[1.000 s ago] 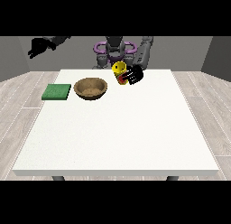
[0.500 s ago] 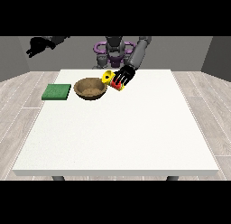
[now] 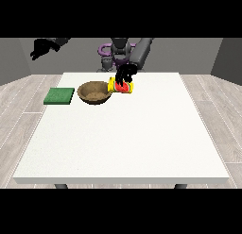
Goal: Pick the cup and pour the ball into the bowl, then pick the bowl and place it on the pad
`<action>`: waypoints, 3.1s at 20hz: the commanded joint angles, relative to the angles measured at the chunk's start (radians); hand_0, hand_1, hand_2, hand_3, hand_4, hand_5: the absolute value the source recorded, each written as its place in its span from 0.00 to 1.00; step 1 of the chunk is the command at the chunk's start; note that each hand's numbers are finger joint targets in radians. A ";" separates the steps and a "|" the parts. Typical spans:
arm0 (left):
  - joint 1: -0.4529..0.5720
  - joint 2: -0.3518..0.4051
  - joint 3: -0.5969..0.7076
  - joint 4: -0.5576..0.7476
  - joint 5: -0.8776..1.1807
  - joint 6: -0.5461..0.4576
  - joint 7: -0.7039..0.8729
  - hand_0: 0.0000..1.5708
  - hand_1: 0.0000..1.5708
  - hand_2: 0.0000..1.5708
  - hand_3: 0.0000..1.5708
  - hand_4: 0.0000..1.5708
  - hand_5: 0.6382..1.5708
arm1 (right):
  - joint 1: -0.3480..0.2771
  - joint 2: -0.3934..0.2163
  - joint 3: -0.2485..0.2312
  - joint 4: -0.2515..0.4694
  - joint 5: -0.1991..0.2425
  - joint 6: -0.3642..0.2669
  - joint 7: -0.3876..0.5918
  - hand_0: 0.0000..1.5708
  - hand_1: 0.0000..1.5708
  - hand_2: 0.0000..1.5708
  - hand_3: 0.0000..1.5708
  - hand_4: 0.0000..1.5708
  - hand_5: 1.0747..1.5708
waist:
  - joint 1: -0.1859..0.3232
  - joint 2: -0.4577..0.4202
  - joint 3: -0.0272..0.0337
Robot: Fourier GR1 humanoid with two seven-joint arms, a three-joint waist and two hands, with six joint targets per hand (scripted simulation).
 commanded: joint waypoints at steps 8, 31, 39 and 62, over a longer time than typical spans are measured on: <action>-0.029 -0.097 -0.317 0.013 -0.342 -0.207 0.310 0.96 0.96 1.00 1.00 0.95 0.60 | -0.074 0.004 0.019 0.108 0.025 0.021 -0.042 0.00 0.00 0.22 0.40 0.37 0.99 | -0.034 -0.010 -0.0008; -0.041 -0.037 -0.212 -0.325 -0.338 -0.405 0.287 0.95 0.95 1.00 1.00 0.94 0.65 | 0.048 -0.038 -0.049 0.184 -0.003 0.045 -0.114 0.00 0.00 0.22 0.42 0.36 0.99 | 0.071 -0.070 -0.0027; 0.018 0.106 0.047 -0.475 -0.036 -0.301 0.103 1.00 1.00 1.00 1.00 0.73 0.92 | 0.086 -0.025 -0.060 0.182 0.017 -0.033 -0.118 0.00 0.00 0.30 0.40 0.36 0.99 | 0.190 -0.100 -0.0051; 0.060 0.231 0.818 -0.682 1.303 -1.172 -0.009 0.00 0.00 0.00 0.00 0.20 0.96 | 0.130 0.161 -0.032 0.111 -0.041 -0.064 -0.133 0.00 0.00 0.00 0.00 0.00 0.99 | 0.289 0.021 -0.0041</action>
